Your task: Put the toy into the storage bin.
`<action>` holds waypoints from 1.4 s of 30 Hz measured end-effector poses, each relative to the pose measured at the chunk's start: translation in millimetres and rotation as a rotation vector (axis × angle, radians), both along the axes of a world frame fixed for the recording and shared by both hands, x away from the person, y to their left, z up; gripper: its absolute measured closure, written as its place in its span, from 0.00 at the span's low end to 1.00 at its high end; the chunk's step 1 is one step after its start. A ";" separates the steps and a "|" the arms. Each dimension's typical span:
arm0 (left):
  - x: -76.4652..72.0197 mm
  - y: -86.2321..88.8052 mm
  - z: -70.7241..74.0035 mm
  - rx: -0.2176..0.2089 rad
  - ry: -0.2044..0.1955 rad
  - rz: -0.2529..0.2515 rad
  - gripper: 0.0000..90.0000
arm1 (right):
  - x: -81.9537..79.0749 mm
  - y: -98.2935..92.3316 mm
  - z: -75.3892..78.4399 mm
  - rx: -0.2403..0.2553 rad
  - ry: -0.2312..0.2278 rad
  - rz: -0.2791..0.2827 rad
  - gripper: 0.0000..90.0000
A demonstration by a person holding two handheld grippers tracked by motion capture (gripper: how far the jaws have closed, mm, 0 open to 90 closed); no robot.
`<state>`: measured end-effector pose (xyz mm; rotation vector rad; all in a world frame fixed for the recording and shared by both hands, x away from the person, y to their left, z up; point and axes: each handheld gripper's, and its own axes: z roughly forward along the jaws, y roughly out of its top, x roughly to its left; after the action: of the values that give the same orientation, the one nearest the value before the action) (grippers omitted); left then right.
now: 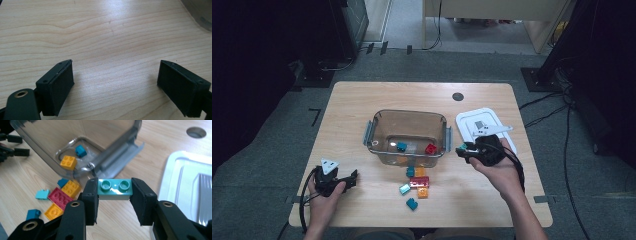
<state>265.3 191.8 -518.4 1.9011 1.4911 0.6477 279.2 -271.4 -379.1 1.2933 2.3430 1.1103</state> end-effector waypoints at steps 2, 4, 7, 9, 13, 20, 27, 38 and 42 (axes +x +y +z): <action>0.1 0.1 -0.1 0.001 -0.002 -0.001 0.15 | 3.7 3.7 7.0 -0.001 -0.006 0.009 0.67; 0.0 0.2 0.1 0.002 0.001 -0.001 0.15 | 7.3 8.3 13.6 -0.002 -0.013 0.015 0.67; 0.1 0.1 0.0 0.001 -0.001 -0.001 0.15 | 13.4 15.9 20.8 0.006 -0.020 0.035 0.67; 0.1 0.1 -0.1 0.001 -0.002 -0.001 0.15 | 17.1 21.8 24.6 0.008 -0.021 0.038 0.67; 0.1 0.1 0.0 0.001 -0.001 0.000 0.15 | 23.8 30.4 28.4 0.024 -0.017 0.060 0.67; 0.1 0.0 -0.1 0.001 -0.002 0.000 0.15 | 41.1 57.2 32.0 0.000 -0.010 0.104 0.67; 0.1 0.1 -0.1 0.002 -0.002 -0.001 0.15 | 54.6 73.4 24.4 -0.016 0.012 0.112 0.67; 0.1 0.1 -0.1 0.002 -0.002 -0.001 0.15 | 68.0 88.7 13.7 -0.005 0.042 0.130 0.57; 0.1 0.1 -0.1 0.002 -0.002 -0.001 0.15 | 65.1 85.1 16.9 0.001 0.039 0.129 0.47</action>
<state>265.5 191.9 -518.4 1.9022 1.4892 0.6506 344.3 -186.2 -362.2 1.1885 2.4859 1.1335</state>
